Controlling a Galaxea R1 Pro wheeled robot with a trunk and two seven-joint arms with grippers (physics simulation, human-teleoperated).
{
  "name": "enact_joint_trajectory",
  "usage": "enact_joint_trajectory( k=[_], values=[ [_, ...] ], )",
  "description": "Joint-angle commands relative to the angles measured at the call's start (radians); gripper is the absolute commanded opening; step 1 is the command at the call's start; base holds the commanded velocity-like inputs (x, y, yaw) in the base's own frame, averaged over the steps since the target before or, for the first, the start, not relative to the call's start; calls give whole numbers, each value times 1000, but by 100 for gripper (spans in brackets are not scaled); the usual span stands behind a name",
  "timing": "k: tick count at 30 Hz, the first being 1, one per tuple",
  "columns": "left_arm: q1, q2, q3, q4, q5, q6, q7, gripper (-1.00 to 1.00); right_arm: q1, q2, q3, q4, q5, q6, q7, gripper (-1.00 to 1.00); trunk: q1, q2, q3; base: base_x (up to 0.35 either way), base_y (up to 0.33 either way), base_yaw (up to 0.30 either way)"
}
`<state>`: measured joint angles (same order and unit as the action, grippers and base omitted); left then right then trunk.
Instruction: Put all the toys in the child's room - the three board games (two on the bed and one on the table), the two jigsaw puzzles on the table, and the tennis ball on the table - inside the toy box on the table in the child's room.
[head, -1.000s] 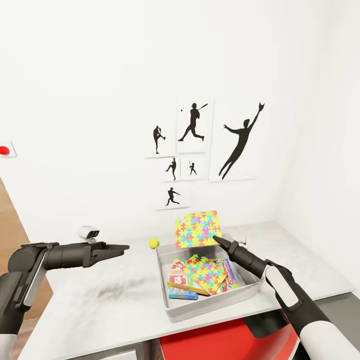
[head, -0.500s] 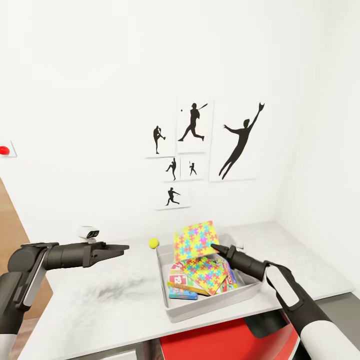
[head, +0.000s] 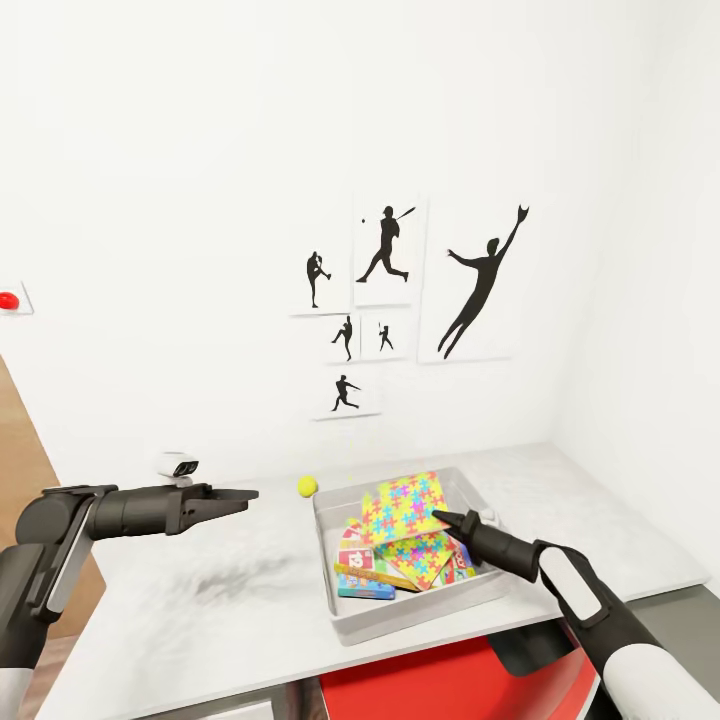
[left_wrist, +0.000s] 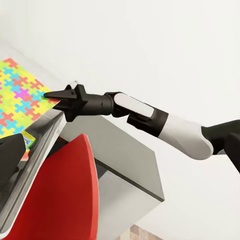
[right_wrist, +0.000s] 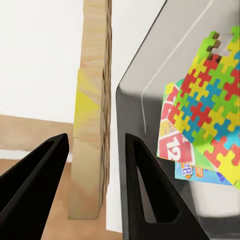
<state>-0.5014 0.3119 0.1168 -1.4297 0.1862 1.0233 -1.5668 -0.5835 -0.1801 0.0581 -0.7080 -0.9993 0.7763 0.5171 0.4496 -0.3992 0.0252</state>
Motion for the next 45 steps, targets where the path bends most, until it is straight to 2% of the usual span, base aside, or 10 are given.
enact_joint_trajectory(
  k=[1,11,15,21,31,35,40,45],
  values=[
    [0,0,0,0,-1,11,-4,100,-1,-1,2,0,-1,1,3,-100,0,-1,0,0,0,0],
    [0,-1,0,0,-1,11,-4,100,-1,-3,-3,-4,-3,7,9,-100,0,-1,0,0,0,0],
    [0,0,0,0,-1,11,-4,100,-1,-3,-27,-4,-3,40,6,-100,0,-1,-1,0,0,0],
    [0,-1,0,0,0,11,-4,100,-1,-2,-42,-4,-2,61,5,-100,0,-1,-9,0,0,0],
    [0,-1,0,0,0,11,-4,100,-2,-1,-45,-4,-5,87,5,-100,0,-1,-26,0,0,0],
    [0,-1,0,0,1,11,-4,100,-4,0,-46,-34,-5,96,2,-100,0,-1,-32,0,0,0],
    [0,-1,0,0,2,11,-4,100,-47,0,-46,-55,-4,148,-6,-100,0,-1,-40,0,0,0],
    [0,0,1,0,1,11,-4,100,-90,1,-50,-53,-4,166,-27,-100,0,-1,-48,0,0,0]
  ],
)
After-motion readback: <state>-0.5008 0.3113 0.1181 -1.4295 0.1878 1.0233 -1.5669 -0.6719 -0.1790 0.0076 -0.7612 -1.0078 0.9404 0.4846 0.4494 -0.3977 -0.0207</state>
